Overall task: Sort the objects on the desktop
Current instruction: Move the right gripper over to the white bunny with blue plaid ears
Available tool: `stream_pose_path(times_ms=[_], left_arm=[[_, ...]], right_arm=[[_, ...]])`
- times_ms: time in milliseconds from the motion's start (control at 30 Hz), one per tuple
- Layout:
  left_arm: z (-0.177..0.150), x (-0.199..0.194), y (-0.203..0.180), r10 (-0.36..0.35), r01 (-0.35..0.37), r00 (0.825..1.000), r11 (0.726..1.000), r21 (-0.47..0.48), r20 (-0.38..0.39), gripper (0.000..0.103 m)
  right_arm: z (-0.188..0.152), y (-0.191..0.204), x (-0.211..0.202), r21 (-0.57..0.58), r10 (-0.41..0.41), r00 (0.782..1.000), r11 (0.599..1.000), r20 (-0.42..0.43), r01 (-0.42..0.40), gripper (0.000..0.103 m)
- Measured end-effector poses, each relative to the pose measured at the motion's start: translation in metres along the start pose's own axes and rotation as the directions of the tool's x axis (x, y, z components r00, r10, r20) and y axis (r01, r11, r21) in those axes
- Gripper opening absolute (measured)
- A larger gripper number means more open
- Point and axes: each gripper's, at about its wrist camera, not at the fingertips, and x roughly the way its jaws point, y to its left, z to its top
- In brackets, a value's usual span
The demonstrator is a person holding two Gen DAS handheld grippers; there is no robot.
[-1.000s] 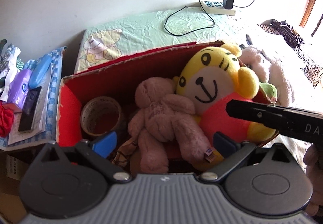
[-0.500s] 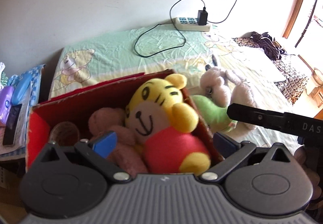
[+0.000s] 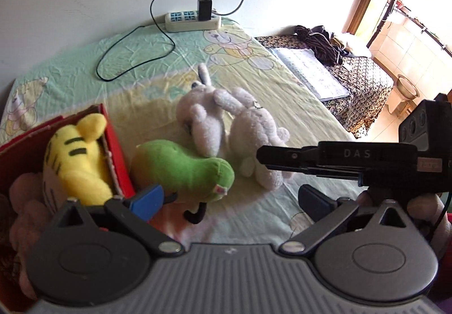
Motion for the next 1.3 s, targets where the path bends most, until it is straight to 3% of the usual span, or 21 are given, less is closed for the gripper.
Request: stream_pose_path(times_ms=[233, 367, 500, 667, 833, 900, 1000, 1100, 1300], left_arm=[[-0.013, 0.032, -0.019, 0.012, -0.013, 0.998, 1.000, -0.011, -0.057, 0.102], [-0.021, 0.039, -0.028, 0.068, -0.067, 0.995, 0.998, 0.016, -0.076, 0.102], [-0.023, 0.040, -0.032, 0.067, -0.066, 0.994, 0.998, 0.009, -0.082, 0.102], [-0.011, 0.050, -0.031, 0.026, -0.028, 0.998, 0.999, -0.028, -0.064, 0.102], [0.010, 0.078, -0.035, -0.034, 0.031, 0.998, 0.998, -0.048, -0.060, 0.102], [0.017, 0.092, -0.038, -0.060, 0.056, 0.996, 0.997, -0.054, -0.073, 0.102], [0.026, 0.112, -0.044, -0.092, 0.088, 0.991, 0.995, -0.047, -0.094, 0.102], [0.034, 0.135, -0.049, -0.090, 0.086, 0.990, 0.996, -0.038, -0.110, 0.102], [0.051, 0.171, -0.047, -0.109, 0.099, 0.985, 0.992, -0.079, -0.132, 0.102]], right_arm=[[0.016, -0.035, 0.017, 0.089, 0.031, 0.995, 0.996, -0.097, -0.023, 0.033], [0.019, -0.040, 0.033, 0.076, 0.051, 0.988, 0.996, -0.147, -0.040, 0.035], [0.023, -0.040, 0.052, 0.051, 0.052, 0.981, 0.998, -0.188, -0.043, 0.040], [0.030, -0.032, 0.047, -0.006, 0.083, 0.987, 0.996, -0.140, -0.085, 0.040], [0.049, -0.041, 0.029, -0.050, -0.004, 1.000, 0.999, 0.004, 0.004, 0.041], [0.056, -0.051, 0.030, -0.048, -0.051, 0.999, 0.998, -0.007, 0.051, 0.040], [0.061, -0.065, 0.022, -0.028, -0.055, 0.998, 0.998, -0.022, 0.054, 0.039], [0.062, -0.076, 0.013, -0.029, -0.133, 0.991, 0.991, -0.014, 0.133, 0.039], [0.061, -0.112, -0.005, 0.083, -0.207, 0.978, 0.975, -0.014, 0.208, 0.041]])
